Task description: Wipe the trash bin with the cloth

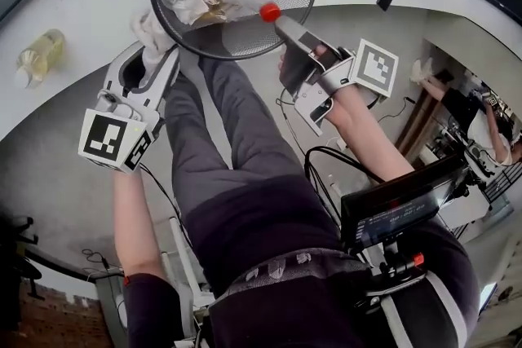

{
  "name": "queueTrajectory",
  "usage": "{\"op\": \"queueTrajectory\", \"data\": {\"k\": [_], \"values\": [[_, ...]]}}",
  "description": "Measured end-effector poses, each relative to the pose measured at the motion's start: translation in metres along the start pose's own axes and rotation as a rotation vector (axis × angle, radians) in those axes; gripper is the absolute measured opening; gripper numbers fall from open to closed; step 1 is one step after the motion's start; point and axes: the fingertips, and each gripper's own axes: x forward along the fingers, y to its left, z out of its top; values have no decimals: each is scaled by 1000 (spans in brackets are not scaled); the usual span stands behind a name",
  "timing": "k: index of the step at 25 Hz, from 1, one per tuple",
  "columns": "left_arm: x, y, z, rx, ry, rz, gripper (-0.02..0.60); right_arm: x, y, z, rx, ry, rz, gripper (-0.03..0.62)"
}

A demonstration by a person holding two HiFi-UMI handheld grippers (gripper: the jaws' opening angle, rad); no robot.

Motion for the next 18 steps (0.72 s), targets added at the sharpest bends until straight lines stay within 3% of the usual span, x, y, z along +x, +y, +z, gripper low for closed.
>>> {"op": "queueTrajectory", "data": {"k": [3,6,10,12,15,18], "values": [[-25,31,8,54,-17,87,109,8,12,-21,-56,57,47,111],[-50,65,35,90,-81,172,109,-1,27,-30,-212,88,55,173],[-49,86,84,134,-155,180,109,-7,36,1,-570,67,-20,173],[-36,84,94,145,-153,147,109,3,36,7,-659,122,-31,172],[-17,76,89,167,-113,102,109,13,26,-3,-608,222,-34,170],[-19,69,67,178,-64,62,109,9,13,-11,-402,180,-54,150]]}}
